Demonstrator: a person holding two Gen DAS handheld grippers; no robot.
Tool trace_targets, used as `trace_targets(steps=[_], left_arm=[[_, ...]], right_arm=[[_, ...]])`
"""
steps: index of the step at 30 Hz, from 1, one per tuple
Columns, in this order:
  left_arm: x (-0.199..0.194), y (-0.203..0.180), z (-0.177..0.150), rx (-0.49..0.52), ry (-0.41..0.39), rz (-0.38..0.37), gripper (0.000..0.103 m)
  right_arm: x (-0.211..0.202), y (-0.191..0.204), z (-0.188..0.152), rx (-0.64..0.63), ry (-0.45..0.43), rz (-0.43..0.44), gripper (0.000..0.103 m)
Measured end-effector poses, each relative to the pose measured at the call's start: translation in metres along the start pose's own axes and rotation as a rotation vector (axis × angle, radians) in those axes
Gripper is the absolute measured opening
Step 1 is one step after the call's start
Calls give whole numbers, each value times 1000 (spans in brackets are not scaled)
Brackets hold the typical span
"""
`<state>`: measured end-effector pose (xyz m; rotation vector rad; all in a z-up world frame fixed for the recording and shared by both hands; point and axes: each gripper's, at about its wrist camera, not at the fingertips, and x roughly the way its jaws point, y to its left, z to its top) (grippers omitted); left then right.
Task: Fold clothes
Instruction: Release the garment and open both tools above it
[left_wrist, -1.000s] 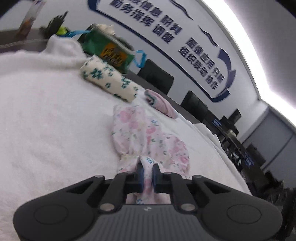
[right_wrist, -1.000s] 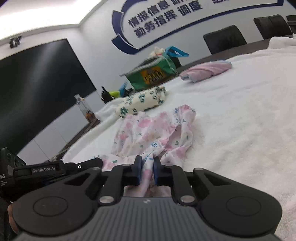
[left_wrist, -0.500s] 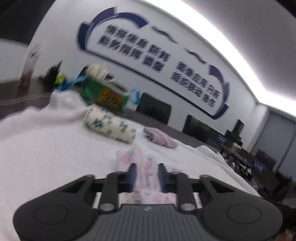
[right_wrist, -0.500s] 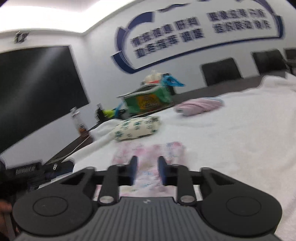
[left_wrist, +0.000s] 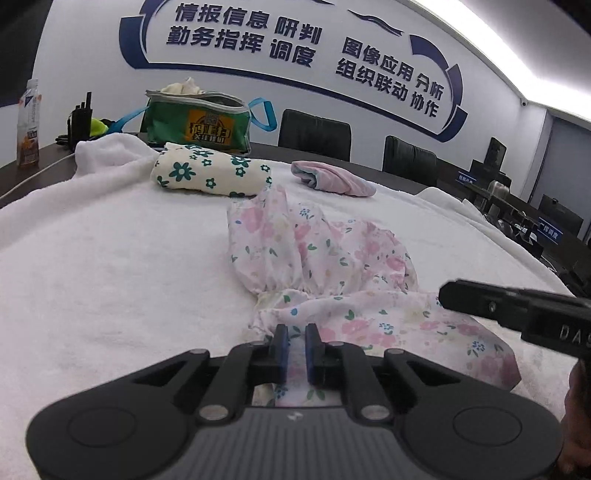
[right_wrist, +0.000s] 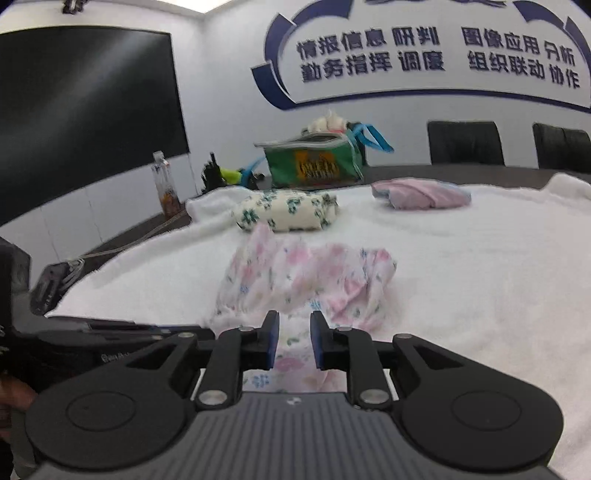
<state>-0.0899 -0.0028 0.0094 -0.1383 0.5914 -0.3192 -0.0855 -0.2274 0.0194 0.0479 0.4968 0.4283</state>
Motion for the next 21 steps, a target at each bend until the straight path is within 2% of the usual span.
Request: trace_targets(steps=[3,5,7,9,13,15,16,18,21], left_arm=[[-9,5,4,-30,-30,-2,14],[-16,7,7,-31,-64,38,35],[-24,9,9,-28,-100,85,37],[-32,10,9,-21,-121,90,37],[-42,14,10,-24,-147,38,39],[-38,16,9,-22,-131,26,39],[-35,16,9,-22,-121,22,39],[-38,24,6,-32,-110,-33,39],[-45,37,1,-50,-95,-127,43]], right_arm=[[11,7,-2,-62,31,21,19],[18,12,-3,-103,52,35,20],[25,17,-5,-144,73,49,21],[28,26,-7,-187,73,32,21],[12,26,-1,-168,20,70,23],[9,27,-3,-192,27,108,40],[9,28,-4,-205,38,117,42],[15,26,-10,-210,71,87,42],[-5,20,-5,-183,8,100,45]])
